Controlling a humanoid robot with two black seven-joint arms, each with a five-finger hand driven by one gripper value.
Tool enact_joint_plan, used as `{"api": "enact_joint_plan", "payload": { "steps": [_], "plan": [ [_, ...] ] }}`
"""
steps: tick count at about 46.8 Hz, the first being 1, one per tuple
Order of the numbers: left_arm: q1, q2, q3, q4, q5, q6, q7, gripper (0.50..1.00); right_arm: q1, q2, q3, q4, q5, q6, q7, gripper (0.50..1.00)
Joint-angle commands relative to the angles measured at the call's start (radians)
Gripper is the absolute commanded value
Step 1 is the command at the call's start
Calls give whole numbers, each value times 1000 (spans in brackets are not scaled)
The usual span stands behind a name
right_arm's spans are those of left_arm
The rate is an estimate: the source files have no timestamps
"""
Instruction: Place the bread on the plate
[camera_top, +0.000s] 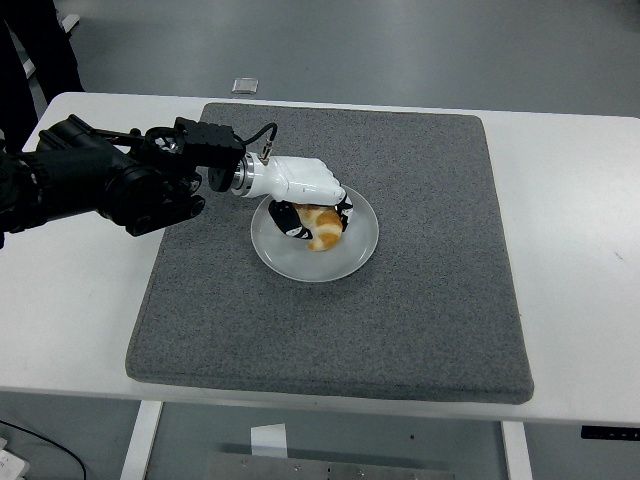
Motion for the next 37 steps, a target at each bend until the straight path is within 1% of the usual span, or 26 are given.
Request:
{"api": "enact_joint_plan", "payload": {
  "steps": [1,4,5,6,7,10,12,14,17,19,29,37],
  "plan": [
    [0,1,0,1,-2,0,0,574,0,0,0,1,0,0,0,932],
    [2,-1,0,-1,-2,0,0,598,0,0,0,-1,0,0,0,932],
    [2,-1,-2,1,-3,2,0,623,0,0,0,1,0,0,0,932],
    [2,1,-5,-1,-5,3,0,708,0,0,0,-1,0,0,0,932],
    [2,1,-6,-1,-8,6,0,756,0,0,0,-1,0,0,0,932],
    [2,1,-6,-1,-14,20,0,782,0,0,0,1,0,0,0,932],
    [2,1,-8,-3,-14,28,0,865,0,0,0,1,0,0,0,932],
    [6,1,-8,-6,-14,29,0,906,0,0,0,1,1,0,0,932],
    [9,1,-10,-6,-16,29,0,990,0,0,0,-1,0,0,0,932],
    [9,1,-10,-10,-16,29,0,996,0,0,0,-1,0,0,0,932],
    [2,1,-16,-22,-36,29,0,999,0,0,0,1,1,0,0,932],
    [-9,16,-89,-52,-54,19,0,1000,0,0,0,-1,1,0,0,932]
  ]
}}
